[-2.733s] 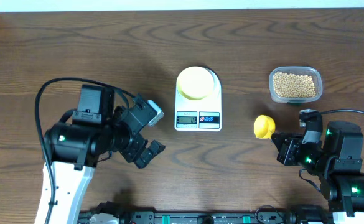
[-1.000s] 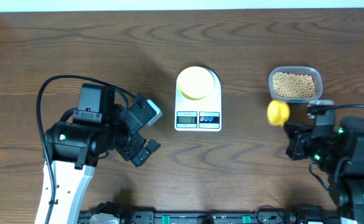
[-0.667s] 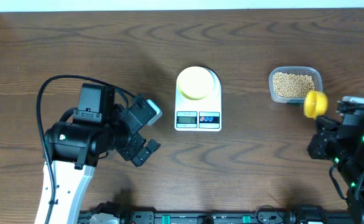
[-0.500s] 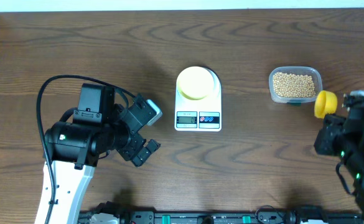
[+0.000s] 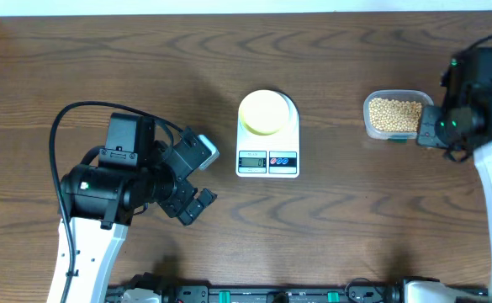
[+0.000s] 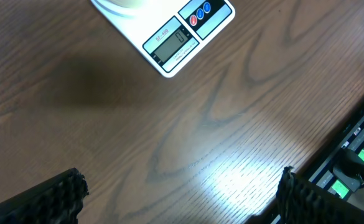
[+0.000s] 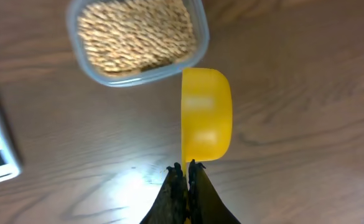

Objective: Scoop item into bowl and weigh 50g on scale
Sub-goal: 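Move the held scoop over the soybean tub with the right gripper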

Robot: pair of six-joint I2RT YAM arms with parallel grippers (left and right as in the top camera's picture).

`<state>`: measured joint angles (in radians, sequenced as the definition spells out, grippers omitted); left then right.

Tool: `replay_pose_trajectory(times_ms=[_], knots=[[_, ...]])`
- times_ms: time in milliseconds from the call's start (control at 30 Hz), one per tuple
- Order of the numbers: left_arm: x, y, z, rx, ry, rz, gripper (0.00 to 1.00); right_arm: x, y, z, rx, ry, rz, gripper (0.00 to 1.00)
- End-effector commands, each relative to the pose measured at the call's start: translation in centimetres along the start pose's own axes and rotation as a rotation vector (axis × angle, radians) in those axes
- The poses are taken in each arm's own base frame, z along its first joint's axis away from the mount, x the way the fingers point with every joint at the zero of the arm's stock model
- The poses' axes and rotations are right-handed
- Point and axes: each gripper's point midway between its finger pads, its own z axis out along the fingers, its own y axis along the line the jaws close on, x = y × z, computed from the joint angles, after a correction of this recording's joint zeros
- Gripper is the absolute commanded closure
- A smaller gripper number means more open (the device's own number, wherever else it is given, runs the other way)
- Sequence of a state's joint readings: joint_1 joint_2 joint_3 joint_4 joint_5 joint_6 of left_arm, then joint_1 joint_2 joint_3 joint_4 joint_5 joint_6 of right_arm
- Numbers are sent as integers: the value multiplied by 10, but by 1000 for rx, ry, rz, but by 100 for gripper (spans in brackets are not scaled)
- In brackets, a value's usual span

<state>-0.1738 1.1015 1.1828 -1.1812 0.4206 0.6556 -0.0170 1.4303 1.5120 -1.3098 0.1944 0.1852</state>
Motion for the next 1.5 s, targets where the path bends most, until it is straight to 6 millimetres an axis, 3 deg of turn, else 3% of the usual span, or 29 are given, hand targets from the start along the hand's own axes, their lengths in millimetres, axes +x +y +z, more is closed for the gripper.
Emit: replay_pose_trajectory(times_ms=[0,467,533,633,733,900,1033,1233,1467], knots=[[-4,-1,-4,4,-20,11,0,-14,-11,7,83,-21,30,99],[-4,-1,-4,4,-20,11,0,-34,1,8,21,-91,19,99],[-4,-1,-4,4,-20,11,0,-36,7,8,-10,-95,16,99],[-4,-1,-4,4,-20,11,0,-40,34,3,-129,-115,-72,99],[-4,-1,-4,4,-20,11,0,-40,39,1,-121,-126,-115,99],[-4,-1,-4,4,-20,11,0,-39,35,2,-94,-120,-121,99],[-4,-1,-4,4,-20,11,0,-45,14,7,45,-127,-173,99],[-4,-1,-4,4,-20,11,0,-48,15,31,79,-76,-219,99],[-4,-1,-4,4,-20,11,0,-49,27,83,90,21,-192,99]])
